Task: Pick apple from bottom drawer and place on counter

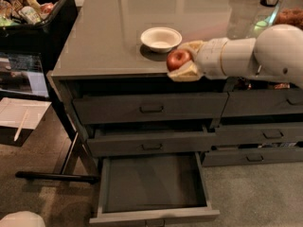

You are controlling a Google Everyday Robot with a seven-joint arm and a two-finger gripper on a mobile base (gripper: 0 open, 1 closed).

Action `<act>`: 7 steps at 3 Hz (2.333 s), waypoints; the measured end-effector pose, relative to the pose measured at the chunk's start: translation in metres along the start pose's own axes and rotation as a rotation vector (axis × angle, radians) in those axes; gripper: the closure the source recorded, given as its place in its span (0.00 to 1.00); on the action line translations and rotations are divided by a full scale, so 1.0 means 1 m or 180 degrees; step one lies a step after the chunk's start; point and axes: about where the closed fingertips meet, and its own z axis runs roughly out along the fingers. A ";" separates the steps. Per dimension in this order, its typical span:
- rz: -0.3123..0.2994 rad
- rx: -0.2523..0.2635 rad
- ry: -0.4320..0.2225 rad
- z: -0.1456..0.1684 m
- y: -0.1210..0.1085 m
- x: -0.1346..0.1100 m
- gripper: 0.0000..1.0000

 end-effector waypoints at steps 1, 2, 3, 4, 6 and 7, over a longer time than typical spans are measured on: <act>0.0209 0.0270 0.0126 -0.006 -0.041 0.006 1.00; 0.0504 0.0431 0.0343 -0.004 -0.072 0.031 1.00; 0.0787 0.0557 0.0502 -0.003 -0.094 0.057 0.96; 0.1008 0.0542 0.0590 0.004 -0.106 0.077 0.77; 0.1260 0.0337 0.0370 0.034 -0.110 0.090 0.30; 0.1282 0.0235 0.0248 0.045 -0.109 0.088 0.07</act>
Offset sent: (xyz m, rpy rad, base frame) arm 0.0917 -0.0939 0.0052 0.0526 0.1497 -0.3791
